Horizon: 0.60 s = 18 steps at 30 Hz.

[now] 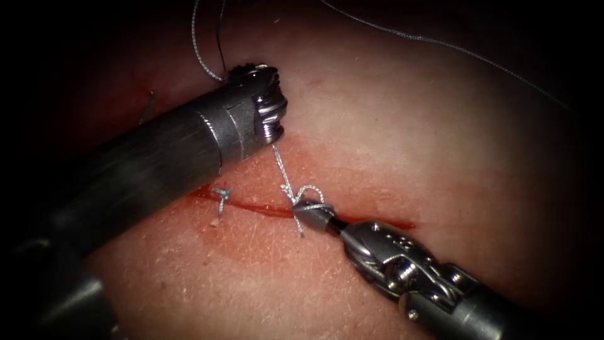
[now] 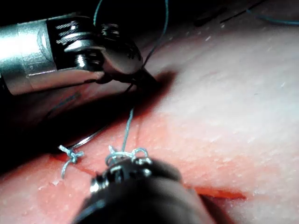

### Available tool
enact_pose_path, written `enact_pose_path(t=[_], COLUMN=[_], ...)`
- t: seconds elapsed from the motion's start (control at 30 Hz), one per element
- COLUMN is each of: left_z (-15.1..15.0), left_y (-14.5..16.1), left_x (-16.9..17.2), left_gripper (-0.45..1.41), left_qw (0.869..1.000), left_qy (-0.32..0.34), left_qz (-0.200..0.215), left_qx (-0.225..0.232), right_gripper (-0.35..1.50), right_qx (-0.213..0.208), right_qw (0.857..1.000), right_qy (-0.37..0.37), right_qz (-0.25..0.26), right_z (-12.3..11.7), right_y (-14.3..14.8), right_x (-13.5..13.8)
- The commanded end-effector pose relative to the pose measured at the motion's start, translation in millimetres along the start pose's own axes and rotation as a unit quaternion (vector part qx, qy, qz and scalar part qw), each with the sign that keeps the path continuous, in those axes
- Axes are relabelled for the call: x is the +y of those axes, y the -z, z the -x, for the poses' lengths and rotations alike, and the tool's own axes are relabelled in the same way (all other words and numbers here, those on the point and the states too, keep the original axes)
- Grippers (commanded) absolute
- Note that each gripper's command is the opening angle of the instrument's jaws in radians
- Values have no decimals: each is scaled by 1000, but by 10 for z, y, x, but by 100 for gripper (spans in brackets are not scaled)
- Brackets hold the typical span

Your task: Wound Closure

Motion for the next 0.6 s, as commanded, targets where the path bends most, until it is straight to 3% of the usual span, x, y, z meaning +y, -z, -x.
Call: enact_pose_path(t=[0.03,0.27,0.4,0.43,0.6], left_z=[11,13,13,15,16], left_y=[3,-4,-5,-2,18], left_x=[2,-8,-10,-7,21], left_gripper=[-45,-45,-45,-45,-45], left_qw=[1000,996,980,967,944], left_qy=[-5,1,-58,-91,-86], left_qz=[-2,69,176,221,310], left_qx=[-5,-58,-75,-86,-75], right_gripper=[-35,-35,-35,-35,-35], right_qx=[-13,-41,-56,-60,-81], right_qw=[999,995,986,984,967], right_qy=[13,37,49,53,76], right_qz=[-29,-81,-147,-159,-228], right_z=[-6,1,8,10,24], right_y=[6,29,33,31,30], right_x=[-9,-11,-28,-35,-63])
